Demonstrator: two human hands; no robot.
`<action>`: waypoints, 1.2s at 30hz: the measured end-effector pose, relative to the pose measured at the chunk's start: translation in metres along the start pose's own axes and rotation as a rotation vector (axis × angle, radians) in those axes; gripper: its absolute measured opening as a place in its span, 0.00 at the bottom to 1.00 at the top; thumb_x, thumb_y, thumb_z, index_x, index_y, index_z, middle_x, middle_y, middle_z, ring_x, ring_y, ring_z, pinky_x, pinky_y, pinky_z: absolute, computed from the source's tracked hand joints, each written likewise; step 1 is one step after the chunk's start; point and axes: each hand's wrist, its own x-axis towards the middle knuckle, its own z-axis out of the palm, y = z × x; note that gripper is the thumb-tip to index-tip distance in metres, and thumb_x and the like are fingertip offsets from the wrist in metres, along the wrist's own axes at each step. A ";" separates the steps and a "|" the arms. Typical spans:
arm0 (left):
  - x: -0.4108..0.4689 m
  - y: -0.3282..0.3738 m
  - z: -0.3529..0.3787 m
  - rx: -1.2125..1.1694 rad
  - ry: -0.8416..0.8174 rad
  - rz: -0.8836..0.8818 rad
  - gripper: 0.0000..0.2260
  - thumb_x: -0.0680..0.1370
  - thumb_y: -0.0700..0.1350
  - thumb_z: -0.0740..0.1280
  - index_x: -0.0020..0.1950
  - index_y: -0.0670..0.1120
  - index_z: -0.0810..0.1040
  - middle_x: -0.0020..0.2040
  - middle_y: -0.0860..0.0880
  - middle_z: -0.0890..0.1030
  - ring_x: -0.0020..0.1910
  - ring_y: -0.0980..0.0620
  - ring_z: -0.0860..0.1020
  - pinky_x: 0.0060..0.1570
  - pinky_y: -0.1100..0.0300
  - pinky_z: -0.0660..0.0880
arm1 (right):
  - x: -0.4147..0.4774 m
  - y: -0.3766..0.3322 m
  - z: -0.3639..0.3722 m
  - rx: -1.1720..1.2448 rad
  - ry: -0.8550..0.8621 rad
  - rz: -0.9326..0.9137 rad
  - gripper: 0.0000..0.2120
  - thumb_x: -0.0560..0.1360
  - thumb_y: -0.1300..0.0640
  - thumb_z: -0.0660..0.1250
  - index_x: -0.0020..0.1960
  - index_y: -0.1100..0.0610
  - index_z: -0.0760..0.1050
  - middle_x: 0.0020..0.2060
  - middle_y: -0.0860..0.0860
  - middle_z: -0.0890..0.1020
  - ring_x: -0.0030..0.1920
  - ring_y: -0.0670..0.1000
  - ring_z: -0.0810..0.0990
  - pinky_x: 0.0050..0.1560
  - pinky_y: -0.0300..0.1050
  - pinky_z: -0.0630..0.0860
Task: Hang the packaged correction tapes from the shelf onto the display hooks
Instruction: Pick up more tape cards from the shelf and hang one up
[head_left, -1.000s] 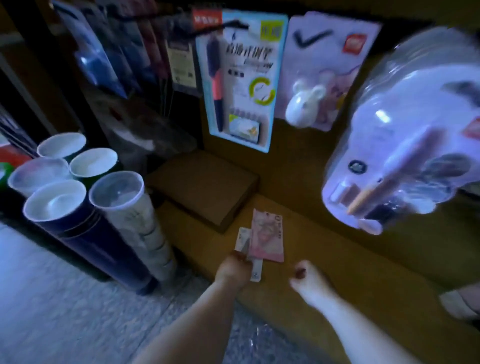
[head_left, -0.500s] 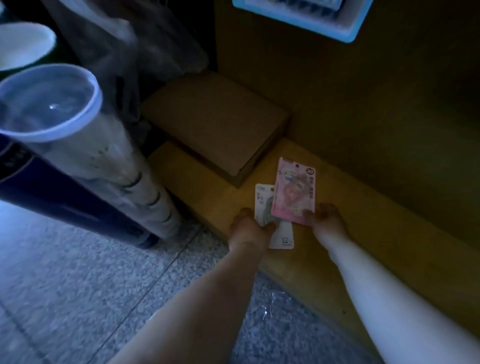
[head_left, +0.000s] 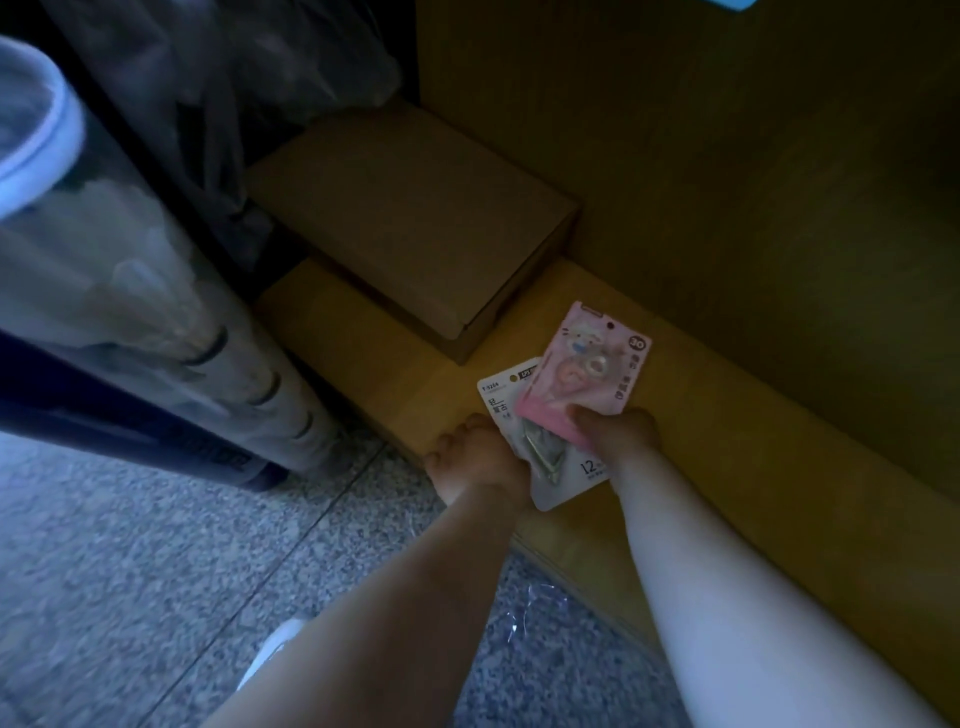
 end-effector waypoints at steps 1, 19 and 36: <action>0.002 0.000 0.000 -0.041 0.003 -0.011 0.18 0.77 0.51 0.61 0.63 0.43 0.68 0.66 0.43 0.71 0.66 0.44 0.68 0.63 0.54 0.64 | -0.003 0.001 0.000 0.009 -0.019 -0.026 0.22 0.73 0.54 0.66 0.64 0.64 0.72 0.64 0.57 0.76 0.64 0.55 0.74 0.56 0.40 0.70; -0.007 0.014 -0.003 -1.201 -0.307 -0.111 0.05 0.77 0.44 0.60 0.46 0.45 0.75 0.45 0.44 0.78 0.45 0.46 0.76 0.56 0.50 0.73 | -0.038 0.012 -0.023 0.406 -0.193 0.015 0.17 0.76 0.63 0.62 0.64 0.61 0.71 0.61 0.61 0.76 0.52 0.57 0.76 0.43 0.44 0.74; -0.205 -0.056 -0.098 -1.317 -0.345 0.263 0.08 0.77 0.41 0.63 0.54 0.43 0.76 0.47 0.42 0.82 0.45 0.44 0.81 0.45 0.51 0.77 | -0.256 0.010 -0.102 0.371 -0.359 -0.226 0.06 0.75 0.63 0.63 0.42 0.55 0.74 0.39 0.50 0.80 0.42 0.47 0.77 0.49 0.41 0.74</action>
